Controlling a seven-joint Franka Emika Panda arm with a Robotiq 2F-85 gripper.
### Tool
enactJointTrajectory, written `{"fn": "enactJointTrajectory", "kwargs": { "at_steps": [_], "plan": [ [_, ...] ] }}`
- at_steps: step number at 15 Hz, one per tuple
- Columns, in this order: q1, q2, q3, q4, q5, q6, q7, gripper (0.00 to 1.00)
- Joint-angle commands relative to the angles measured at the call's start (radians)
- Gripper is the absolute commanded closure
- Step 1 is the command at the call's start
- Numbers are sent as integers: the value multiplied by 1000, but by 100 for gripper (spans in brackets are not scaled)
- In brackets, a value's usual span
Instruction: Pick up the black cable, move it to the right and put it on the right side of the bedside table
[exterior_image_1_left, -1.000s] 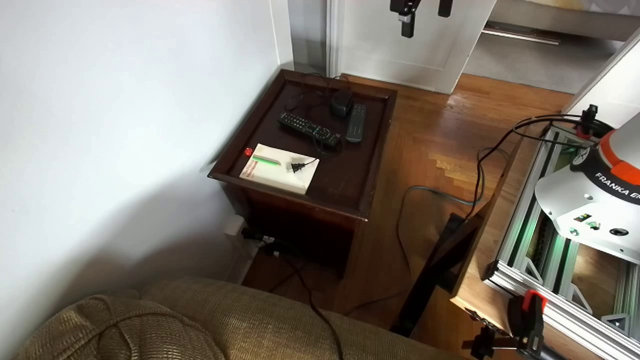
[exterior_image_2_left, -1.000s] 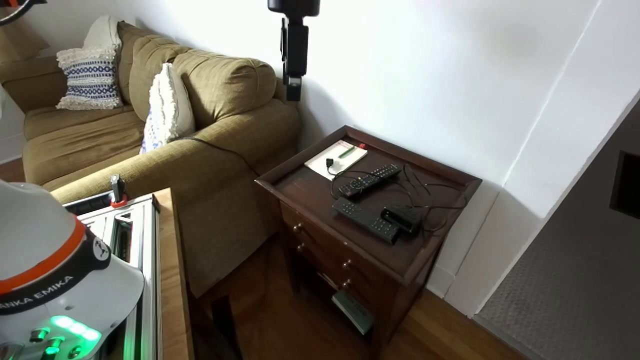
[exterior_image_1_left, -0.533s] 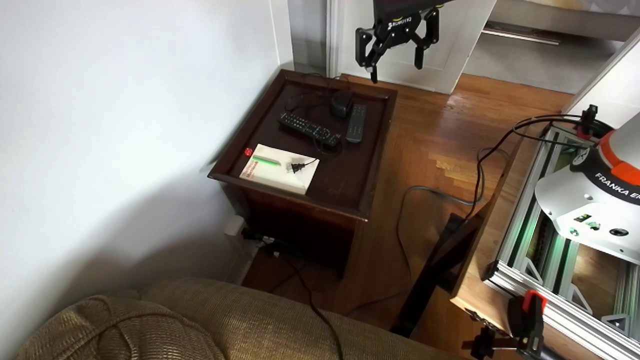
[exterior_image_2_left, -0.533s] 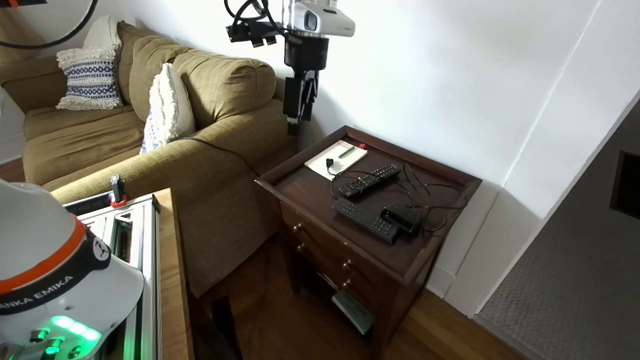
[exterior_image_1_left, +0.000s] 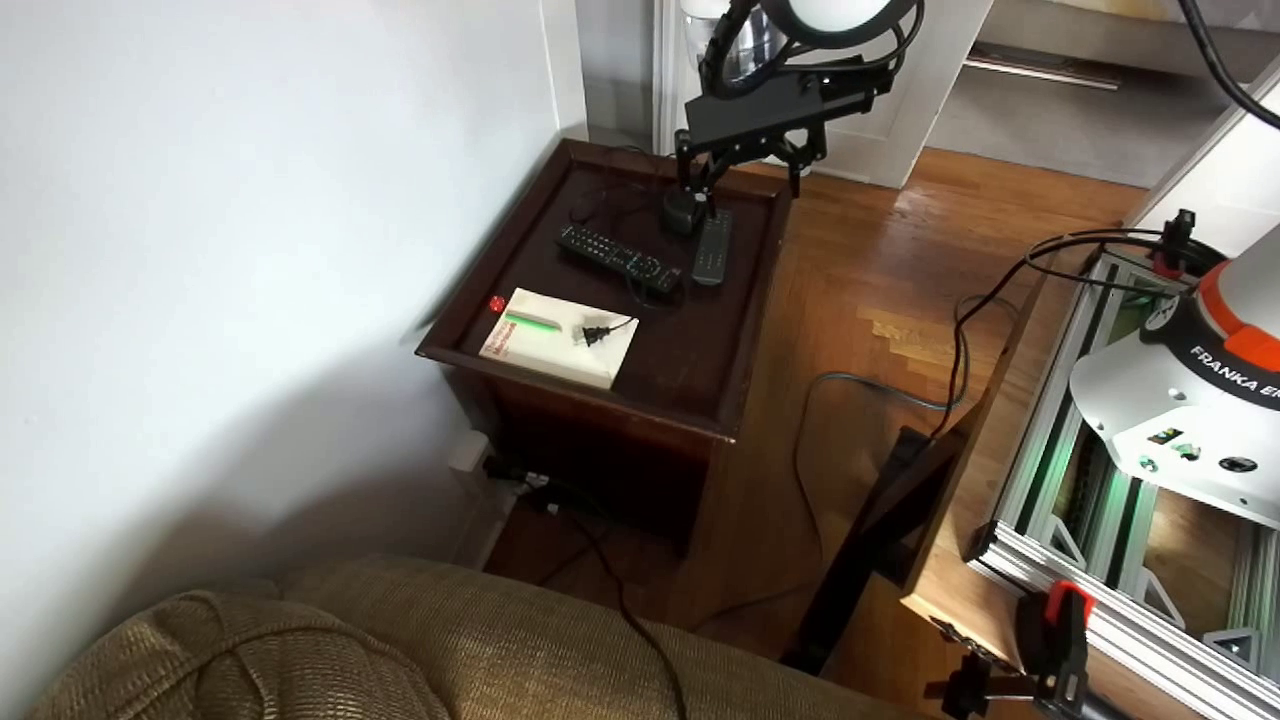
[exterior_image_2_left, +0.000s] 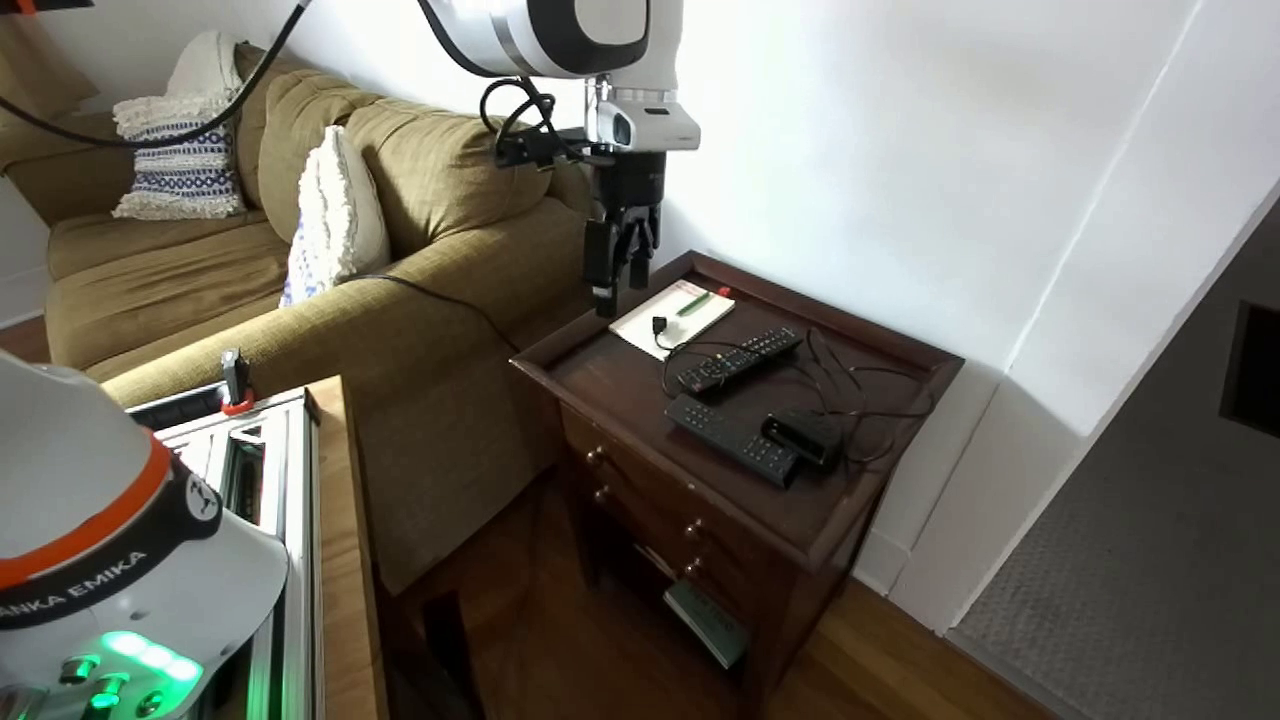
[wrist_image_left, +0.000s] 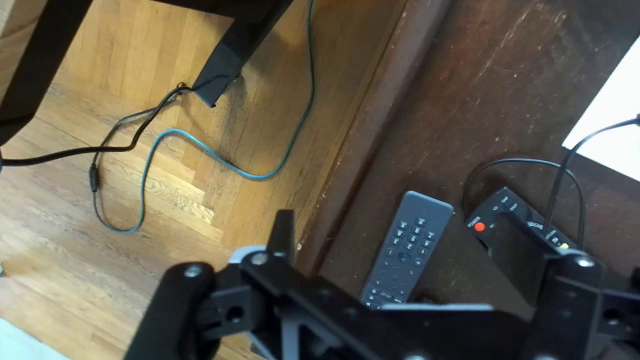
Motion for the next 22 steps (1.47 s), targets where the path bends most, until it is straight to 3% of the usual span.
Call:
{"fn": "enactJointTrajectory", "kwargs": {
  "at_steps": [1, 5, 7, 16, 22],
  "plan": [
    [35, 7, -34, 6, 6, 0, -6, 0],
    [35, 10, -37, 15, 5, 0, -6, 0],
    [42, 80, -48, 63, 23, 2, 30, 0],
    [178, 368, -150, 199, -1, 363, 249, 0],
    [282, 500, -235, 295, 13, 435, 265, 0]
  ]
}}
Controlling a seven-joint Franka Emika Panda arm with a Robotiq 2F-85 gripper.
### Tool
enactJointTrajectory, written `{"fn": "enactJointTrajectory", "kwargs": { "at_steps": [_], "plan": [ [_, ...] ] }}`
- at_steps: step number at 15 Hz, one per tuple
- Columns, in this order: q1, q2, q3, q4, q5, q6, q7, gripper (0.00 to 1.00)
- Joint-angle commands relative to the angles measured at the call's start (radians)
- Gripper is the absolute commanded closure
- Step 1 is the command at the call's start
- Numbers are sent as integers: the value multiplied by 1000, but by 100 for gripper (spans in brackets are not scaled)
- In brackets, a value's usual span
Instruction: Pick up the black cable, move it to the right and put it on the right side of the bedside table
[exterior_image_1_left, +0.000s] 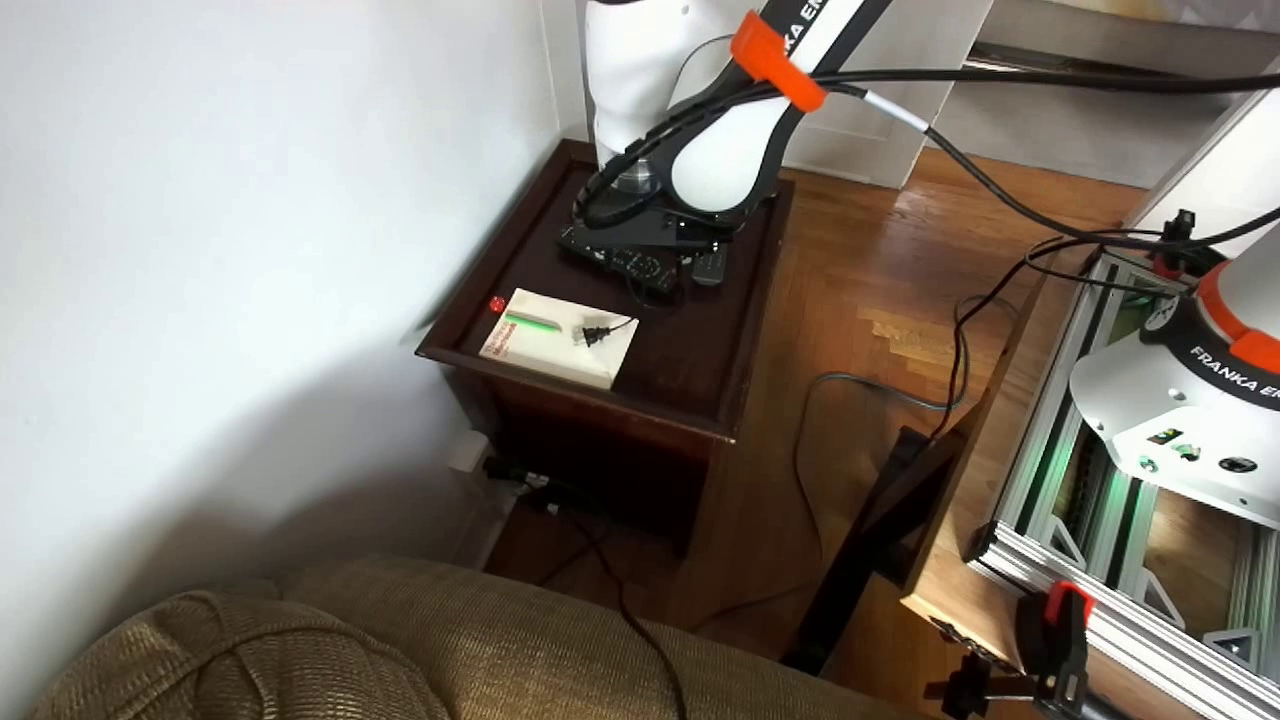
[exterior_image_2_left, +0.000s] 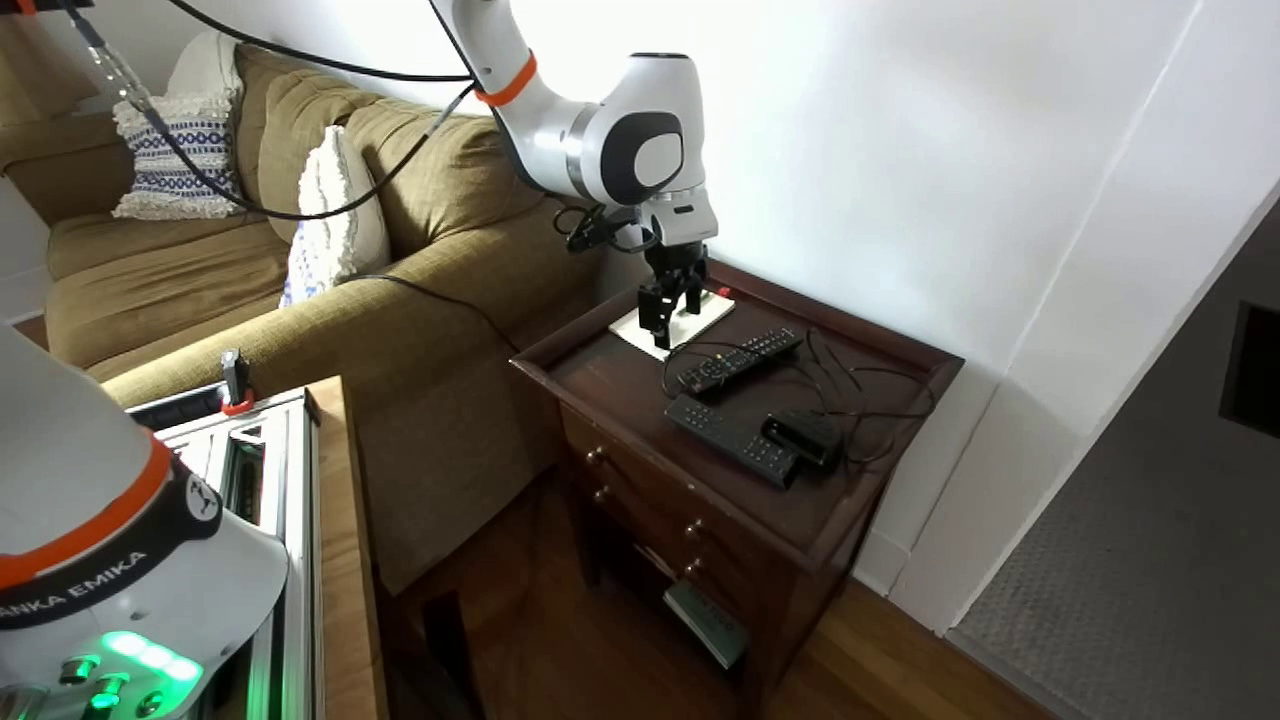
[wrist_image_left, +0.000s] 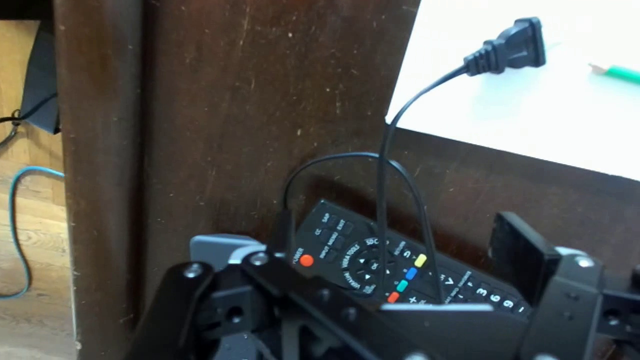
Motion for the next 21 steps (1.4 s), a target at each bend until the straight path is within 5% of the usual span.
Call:
{"fn": "enactJointTrajectory", "kwargs": {
  "at_steps": [1, 9, 10, 21],
  "plan": [
    [64, 88, -56, 73, -2, 23, 29, 0],
    [74, 174, -60, 148, 39, 7, 5, 0],
    [74, 180, -61, 153, 42, 6, 6, 23],
    [80, 167, -65, 178, 77, -31, 14, 99]
  ]
}}
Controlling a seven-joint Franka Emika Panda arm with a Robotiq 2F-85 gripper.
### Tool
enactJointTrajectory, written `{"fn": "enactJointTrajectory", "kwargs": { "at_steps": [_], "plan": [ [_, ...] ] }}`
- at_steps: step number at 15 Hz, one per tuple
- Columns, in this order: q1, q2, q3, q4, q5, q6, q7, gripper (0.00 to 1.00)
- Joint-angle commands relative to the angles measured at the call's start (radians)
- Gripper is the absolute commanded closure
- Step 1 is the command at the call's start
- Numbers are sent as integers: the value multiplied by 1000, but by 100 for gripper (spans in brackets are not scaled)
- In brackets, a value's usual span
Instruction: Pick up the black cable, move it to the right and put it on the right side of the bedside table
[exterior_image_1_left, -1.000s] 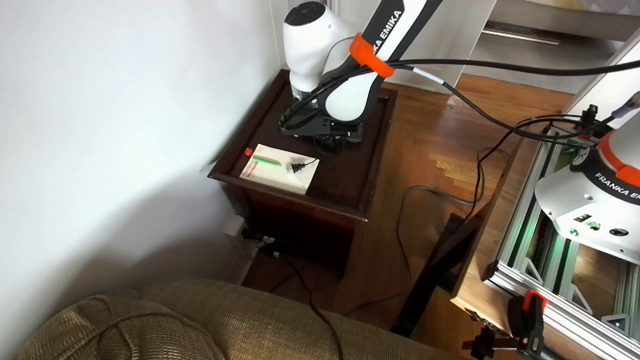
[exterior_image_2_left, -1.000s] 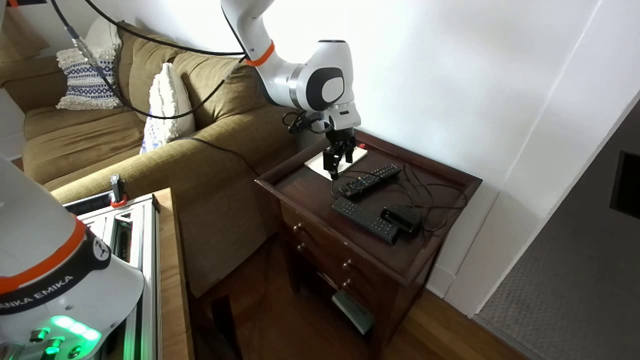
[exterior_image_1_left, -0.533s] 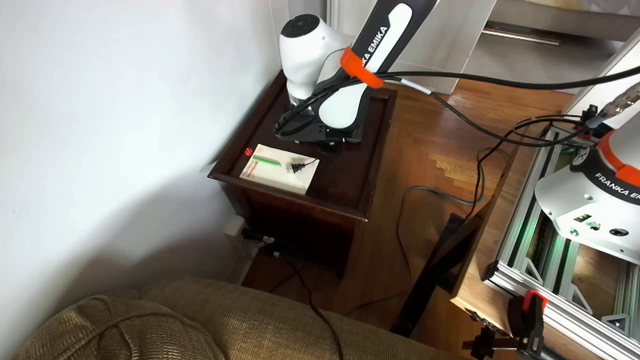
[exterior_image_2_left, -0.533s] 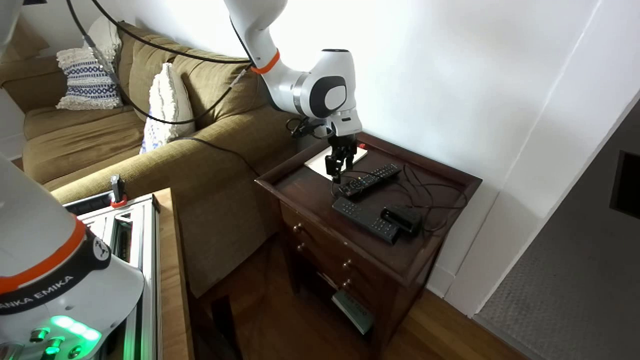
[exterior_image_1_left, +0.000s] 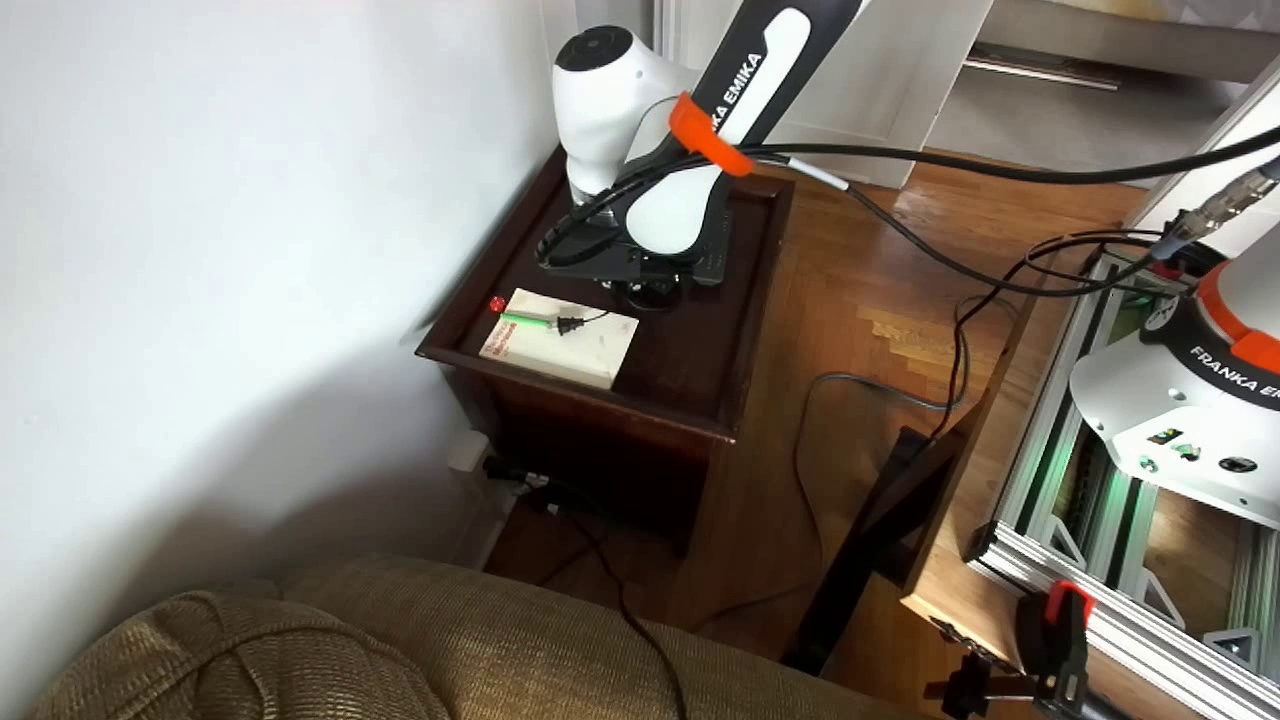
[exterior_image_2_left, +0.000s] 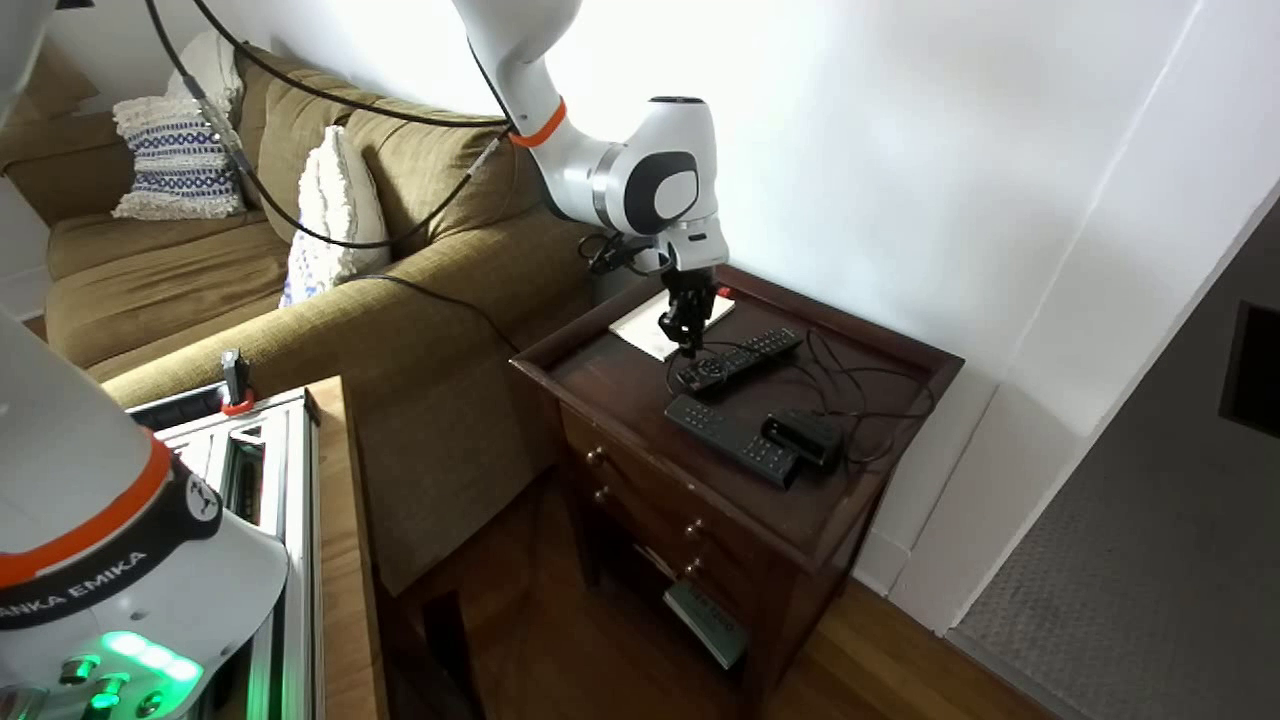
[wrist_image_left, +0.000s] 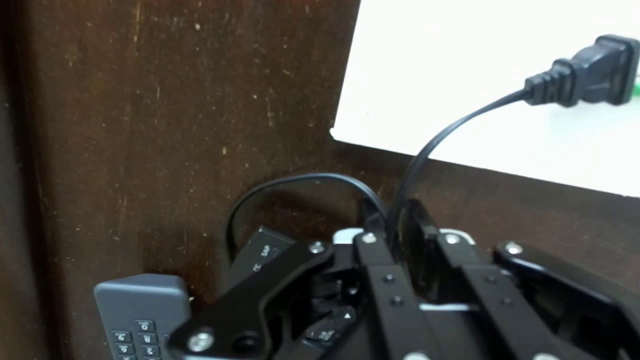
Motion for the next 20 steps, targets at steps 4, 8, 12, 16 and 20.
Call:
{"fn": "enactJointTrajectory", "kwargs": {
  "at_steps": [4, 8, 12, 16, 20],
  "plan": [
    [9, -61, -5, -8, 46, -74, 3, 98],
    [-17, -129, 11, -13, 60, -221, -5, 98],
    [-55, -175, 22, 0, 78, -291, -1, 98],
    [-74, -191, -10, 7, 72, -247, 69, 98],
    [-87, -178, -62, 21, 65, -163, 218, 98]
  ]
}}
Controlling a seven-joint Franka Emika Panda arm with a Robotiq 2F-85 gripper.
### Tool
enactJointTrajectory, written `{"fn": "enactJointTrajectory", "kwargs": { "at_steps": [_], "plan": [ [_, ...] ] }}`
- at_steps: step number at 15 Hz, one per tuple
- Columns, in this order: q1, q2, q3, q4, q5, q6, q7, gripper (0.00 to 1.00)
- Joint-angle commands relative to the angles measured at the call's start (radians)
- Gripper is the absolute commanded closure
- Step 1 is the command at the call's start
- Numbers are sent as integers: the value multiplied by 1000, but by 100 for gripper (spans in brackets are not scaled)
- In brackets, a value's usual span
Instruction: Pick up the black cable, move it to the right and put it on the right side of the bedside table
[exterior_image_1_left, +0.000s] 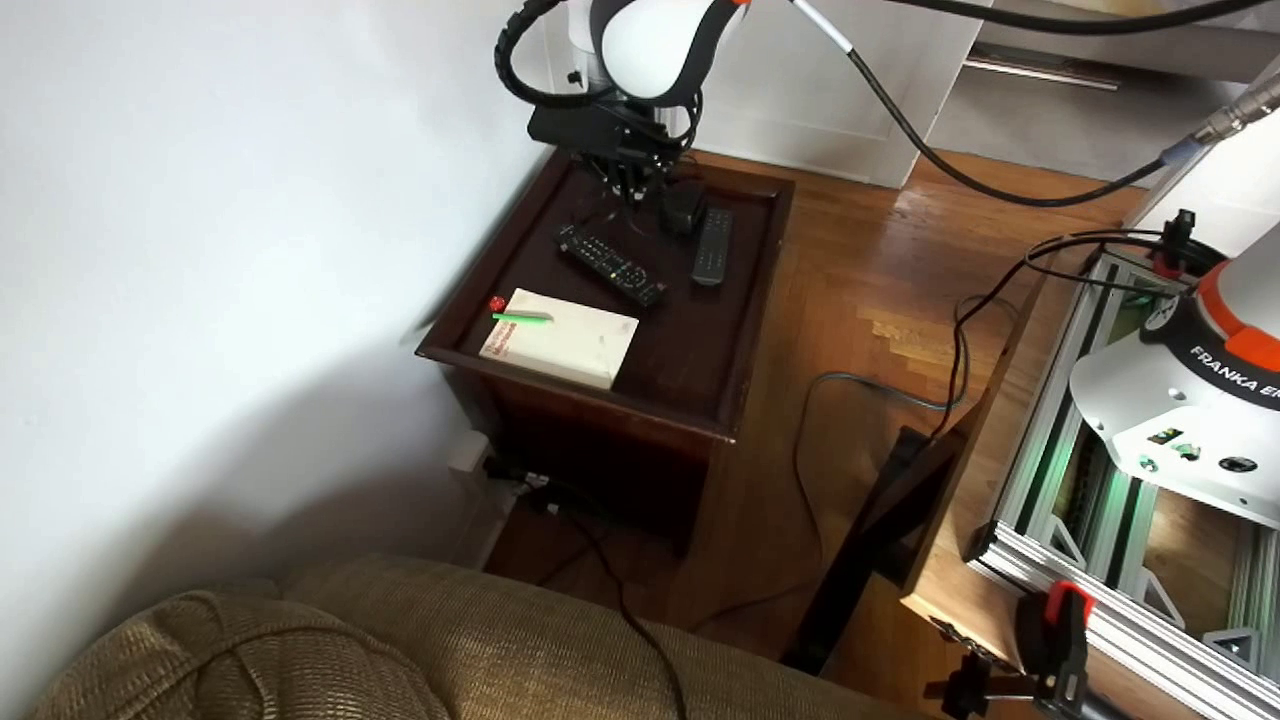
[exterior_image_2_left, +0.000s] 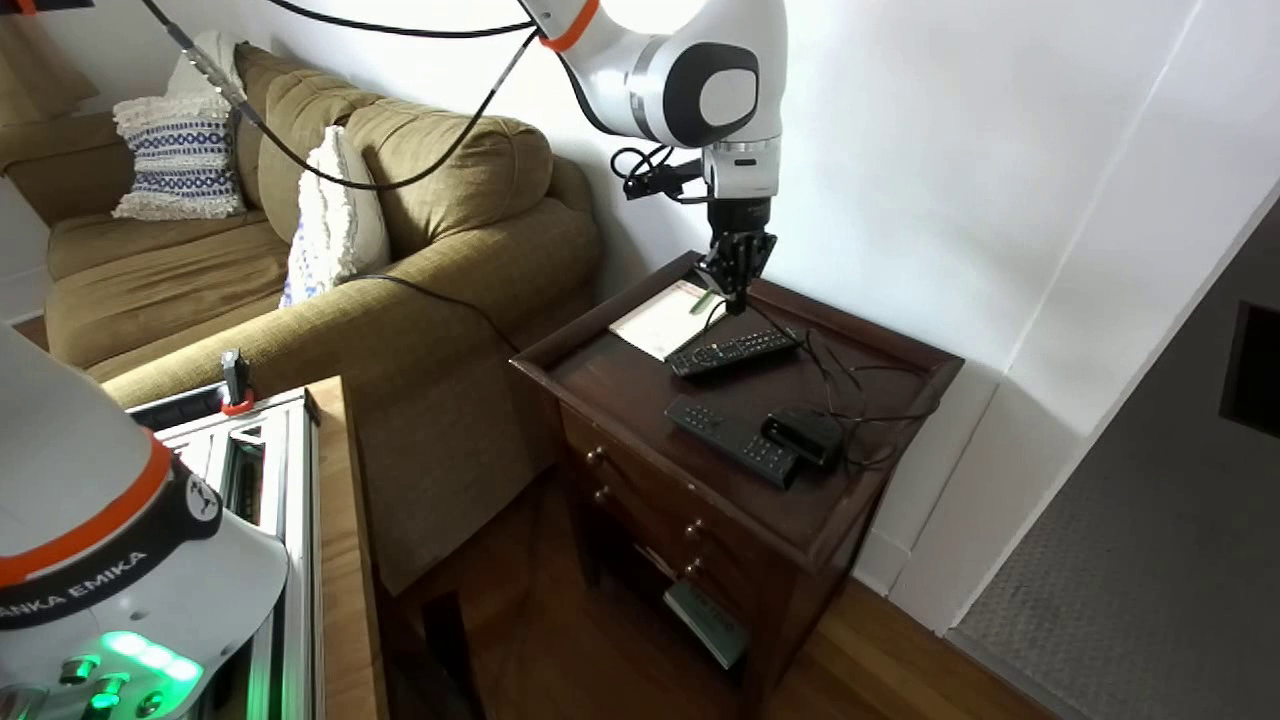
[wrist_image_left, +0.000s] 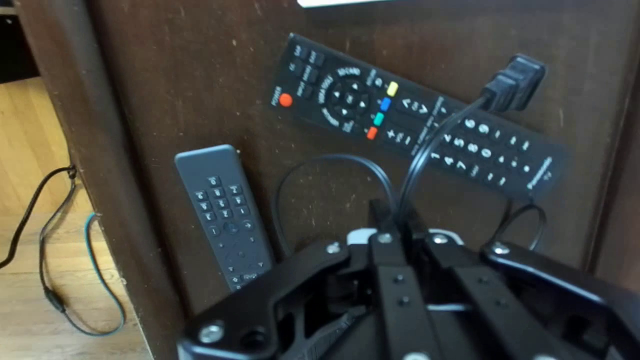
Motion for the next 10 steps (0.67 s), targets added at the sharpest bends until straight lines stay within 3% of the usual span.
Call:
{"fn": "enactJointTrajectory", "kwargs": {
  "at_steps": [1, 10],
  "plan": [
    [-20, 14, -32, 8, 13, 71, 135, 98],
    [-72, 120, -87, 54, 38, 197, 399, 98]
  ]
}}
